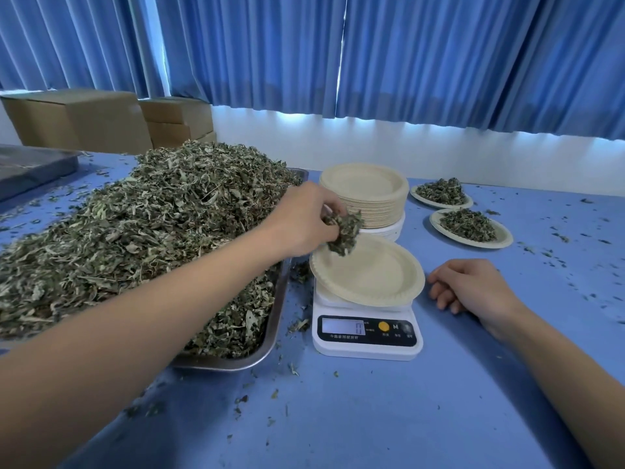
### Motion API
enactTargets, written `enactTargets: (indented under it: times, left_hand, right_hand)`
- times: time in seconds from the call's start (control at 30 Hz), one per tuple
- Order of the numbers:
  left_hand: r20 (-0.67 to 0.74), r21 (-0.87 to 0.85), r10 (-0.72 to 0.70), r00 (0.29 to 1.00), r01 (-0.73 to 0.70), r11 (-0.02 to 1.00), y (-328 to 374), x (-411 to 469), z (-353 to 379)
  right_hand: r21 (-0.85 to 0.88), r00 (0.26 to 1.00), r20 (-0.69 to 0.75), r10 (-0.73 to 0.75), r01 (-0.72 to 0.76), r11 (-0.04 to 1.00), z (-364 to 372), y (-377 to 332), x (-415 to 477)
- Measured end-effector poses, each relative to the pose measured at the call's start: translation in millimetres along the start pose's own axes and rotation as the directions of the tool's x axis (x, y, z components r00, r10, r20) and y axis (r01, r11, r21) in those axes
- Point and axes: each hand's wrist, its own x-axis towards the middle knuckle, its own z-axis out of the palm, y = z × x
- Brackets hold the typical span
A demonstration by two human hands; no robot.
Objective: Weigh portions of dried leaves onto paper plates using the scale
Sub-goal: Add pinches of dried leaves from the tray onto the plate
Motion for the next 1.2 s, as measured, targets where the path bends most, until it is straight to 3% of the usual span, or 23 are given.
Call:
enactTargets:
  times: [0.1,0.17,0.23,0.33,0.43,0.53,0.63,0.7,0.93,1.2]
  left_hand:
    - [0.189,-0.033,0.057,0.980,-0.051,0.998,13.1,-0.4,18.4]
    - [0.371,0.001,0.066,0.926,-0.071,0.997,16.4,-0.1,25.0]
    - [0.467,-0.056,0.067,0.882,-0.046,0.997,16.1,-0.8,22.3]
    - [0.347,-0.184,0.075,0.935,-0.011,0.983,10.2,-0.7,-0.1]
    - [0.259,0.053,-0.045,0.965,0.032,0.998,-6.3,3.6,-27.1]
    - [0.386,0.404,-0.285,0.877,0.118,0.907,-27.5,1.7,-39.9]
    - [0.515,0.625,-0.441,0.735,0.029,0.780,-39.4,-5.9,-33.9]
    - [0.533,0.637,-0.459,0.711,0.020,0.771,-40.7,-8.1,-28.8]
    - [0.529,0.611,-0.405,0.745,-0.004,0.791,-36.4,-7.4,-23.2]
    - [0.461,0.535,-0.382,0.801,0.092,0.840,-35.9,-1.5,-32.9]
  right_hand:
    - [-0.007,1.000,0.008,-0.005,0.005,1.000,0.0,-0.3,-0.9]
    - [-0.011,1.000,0.014,-0.009,0.009,1.000,0.1,-0.9,-1.0]
    - [-0.021,1.000,0.020,-0.015,0.016,1.000,0.2,-0.9,-0.8]
    - [-0.032,1.000,0.024,-0.020,0.021,0.999,-0.1,-0.7,-0.6]
    - [-0.037,1.000,0.023,-0.020,0.021,0.999,-0.2,-1.2,-1.3]
    - [-0.037,1.000,0.024,-0.019,0.020,0.999,-0.2,-2.4,-2.1]
    - [-0.039,1.000,0.019,-0.018,0.019,0.999,0.4,-3.7,-3.4]
    - [-0.032,1.000,0.017,-0.017,0.018,0.999,1.1,-4.7,-4.8]
    - [-0.028,1.000,0.015,-0.019,0.019,0.999,1.5,-6.2,-7.8]
    - [-0.025,0.999,0.023,-0.023,0.023,0.999,0.3,-4.6,-6.7]
